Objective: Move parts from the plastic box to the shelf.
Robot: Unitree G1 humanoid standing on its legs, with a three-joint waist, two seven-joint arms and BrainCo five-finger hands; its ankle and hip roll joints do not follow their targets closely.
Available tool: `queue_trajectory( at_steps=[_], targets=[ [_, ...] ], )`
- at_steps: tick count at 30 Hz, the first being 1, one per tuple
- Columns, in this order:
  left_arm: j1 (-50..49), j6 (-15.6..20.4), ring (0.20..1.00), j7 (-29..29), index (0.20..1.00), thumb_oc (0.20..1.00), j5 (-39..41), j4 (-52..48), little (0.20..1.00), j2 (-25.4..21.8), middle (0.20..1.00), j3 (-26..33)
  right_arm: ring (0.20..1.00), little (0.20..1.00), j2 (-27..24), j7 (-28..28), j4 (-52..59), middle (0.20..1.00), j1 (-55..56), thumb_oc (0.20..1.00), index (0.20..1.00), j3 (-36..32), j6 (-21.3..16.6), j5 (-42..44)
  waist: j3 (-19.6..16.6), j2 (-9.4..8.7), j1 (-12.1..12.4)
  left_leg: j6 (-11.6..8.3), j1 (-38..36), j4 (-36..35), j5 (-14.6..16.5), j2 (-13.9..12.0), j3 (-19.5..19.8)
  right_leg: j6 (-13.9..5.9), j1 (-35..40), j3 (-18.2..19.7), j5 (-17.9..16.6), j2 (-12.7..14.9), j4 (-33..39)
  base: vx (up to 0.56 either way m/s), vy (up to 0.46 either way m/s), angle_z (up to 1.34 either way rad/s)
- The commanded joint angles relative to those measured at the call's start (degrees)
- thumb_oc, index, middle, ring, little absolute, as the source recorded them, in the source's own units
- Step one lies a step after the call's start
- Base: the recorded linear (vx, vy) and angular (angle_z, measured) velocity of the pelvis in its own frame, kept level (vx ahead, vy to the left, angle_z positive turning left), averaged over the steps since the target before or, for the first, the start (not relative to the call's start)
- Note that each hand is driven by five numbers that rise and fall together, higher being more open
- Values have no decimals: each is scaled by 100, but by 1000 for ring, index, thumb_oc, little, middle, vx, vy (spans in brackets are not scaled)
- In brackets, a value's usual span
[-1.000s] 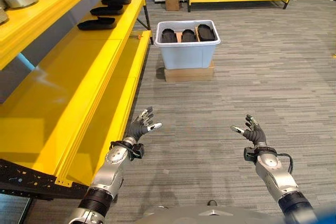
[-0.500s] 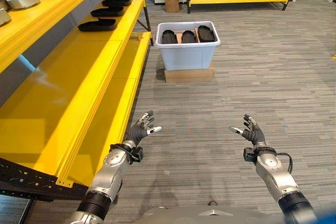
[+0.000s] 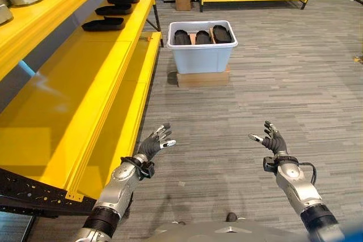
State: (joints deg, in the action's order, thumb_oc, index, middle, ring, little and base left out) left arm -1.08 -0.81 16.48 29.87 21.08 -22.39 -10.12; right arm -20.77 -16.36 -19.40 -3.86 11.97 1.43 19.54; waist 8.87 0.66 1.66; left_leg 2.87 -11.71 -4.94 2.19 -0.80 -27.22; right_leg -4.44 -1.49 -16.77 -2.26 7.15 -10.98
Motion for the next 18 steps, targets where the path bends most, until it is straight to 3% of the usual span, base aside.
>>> queue_trajectory(
  at_steps=[1,3,6,8,13,15,18],
  targets=[
    [69,328,1000,170,1000,1000,29,-265,1000,-177,1000,-26,1000,1000,75,-223,136,1000,-303,1000,1000,-166,-307,62,23,-52,183,15,214,382,286,213,701,-595,26,-540,-116,494,-593,99,19,-26],
    [105,299,1000,25,1000,1000,29,-351,1000,-177,1000,-62,1000,1000,100,-444,125,1000,-323,1000,1000,-206,-522,-45,96,-127,178,-54,116,442,484,252,782,-734,-32,-523,-386,661,217,123,-75,-24],
    [185,408,1000,-196,1000,1000,63,-323,1000,-181,1000,-229,1000,1000,207,-887,168,1000,-313,1000,1000,-183,-711,-316,184,-213,124,-16,99,546,618,274,842,-844,-239,-257,-1138,924,962,191,-142,3],
    [203,507,1000,-237,1000,1000,21,-287,1000,-210,1000,-337,1000,1000,290,-1080,163,1000,-312,1000,1000,-191,-723,-299,219,-183,108,-15,18,630,767,181,905,-942,-331,-154,-1282,1049,1129,399,-144,13],
    [158,541,1000,-225,1000,1000,-51,-326,1000,-184,1000,-468,1000,1000,186,-1594,103,1000,-351,1000,1000,-192,-698,-342,288,-221,19,-50,152,1156,801,-78,854,-718,-134,39,-799,869,1054,449,-180,36],
    [15,514,1000,-334,1000,1000,28,-425,1000,-160,1000,-464,1000,1000,57,-1928,119,1000,-376,1000,1000,-244,-607,-387,192,-214,12,-160,114,1346,937,-245,802,-545,82,15,-414,679,863,580,-135,45],
    [-131,531,1000,-318,1000,1000,162,-580,1000,-144,1000,-451,1000,1000,-67,-2072,87,1000,-426,1000,1000,-307,-569,-453,121,-214,22,-274,184,1621,1019,-397,767,-336,219,-40,-171,521,827,420,-161,-17]
  ],
)
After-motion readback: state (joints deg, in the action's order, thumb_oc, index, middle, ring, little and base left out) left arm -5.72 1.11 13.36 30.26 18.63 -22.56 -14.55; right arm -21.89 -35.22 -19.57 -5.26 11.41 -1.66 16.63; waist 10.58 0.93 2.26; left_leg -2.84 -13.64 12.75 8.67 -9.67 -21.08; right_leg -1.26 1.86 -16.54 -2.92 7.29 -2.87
